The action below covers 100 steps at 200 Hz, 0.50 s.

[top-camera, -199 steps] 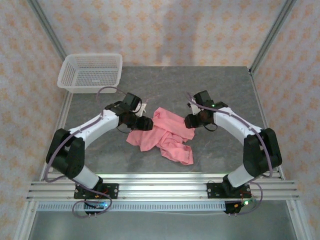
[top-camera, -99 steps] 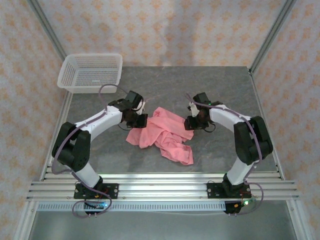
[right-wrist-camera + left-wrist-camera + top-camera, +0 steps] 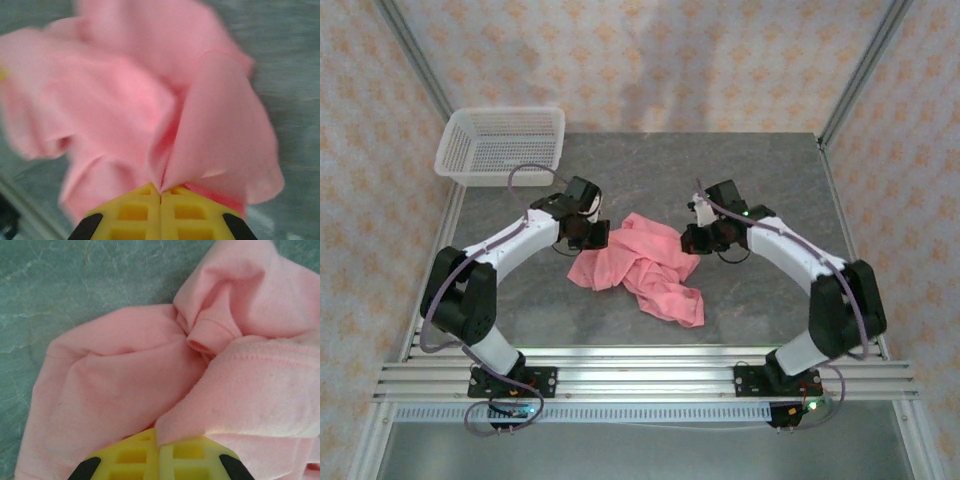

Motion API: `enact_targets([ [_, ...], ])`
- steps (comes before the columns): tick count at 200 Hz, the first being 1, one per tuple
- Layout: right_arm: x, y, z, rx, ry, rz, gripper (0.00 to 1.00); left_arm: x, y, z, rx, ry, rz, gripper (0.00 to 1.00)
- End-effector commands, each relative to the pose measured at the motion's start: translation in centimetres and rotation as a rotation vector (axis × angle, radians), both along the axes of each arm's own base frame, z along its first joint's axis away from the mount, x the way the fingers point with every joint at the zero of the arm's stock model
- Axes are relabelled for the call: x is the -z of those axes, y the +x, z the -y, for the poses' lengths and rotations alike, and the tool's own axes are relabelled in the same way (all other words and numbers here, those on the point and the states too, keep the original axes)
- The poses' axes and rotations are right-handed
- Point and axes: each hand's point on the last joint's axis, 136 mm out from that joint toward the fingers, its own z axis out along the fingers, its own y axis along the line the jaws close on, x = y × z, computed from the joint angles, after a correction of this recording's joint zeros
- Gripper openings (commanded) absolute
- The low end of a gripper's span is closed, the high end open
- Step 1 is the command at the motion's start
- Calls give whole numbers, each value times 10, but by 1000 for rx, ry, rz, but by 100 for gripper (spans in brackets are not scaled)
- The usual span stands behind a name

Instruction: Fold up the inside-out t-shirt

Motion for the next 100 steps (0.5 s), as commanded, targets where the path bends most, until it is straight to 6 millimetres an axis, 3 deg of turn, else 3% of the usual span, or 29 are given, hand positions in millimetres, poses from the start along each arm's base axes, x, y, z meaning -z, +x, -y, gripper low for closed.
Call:
enact_targets([
  [1, 11, -54, -30, -100, 11, -116, 0, -7, 14, -4, -29, 21, 19, 0],
  [7, 14, -65, -38, -135, 6, -136, 5, -7, 16, -3, -29, 21, 18, 0],
  [19, 14, -80, -49, -189, -11, -154, 28, -7, 18, -3, -27, 25, 16, 0],
  [36, -3, -62, -41, -109, -50, -66, 37, -6, 19, -5, -21, 40, 9, 0],
  [65, -39, -14, 4, 103, -113, 143, 39, -6, 17, -16, -20, 82, 6, 0],
  [79, -38, -9, 18, 81, -176, 209, 38, -7, 17, -22, -25, 86, 8, 0],
  [100, -28, -15, 16, -20, -241, 204, 37, -10, 16, -25, -27, 78, 8, 0],
])
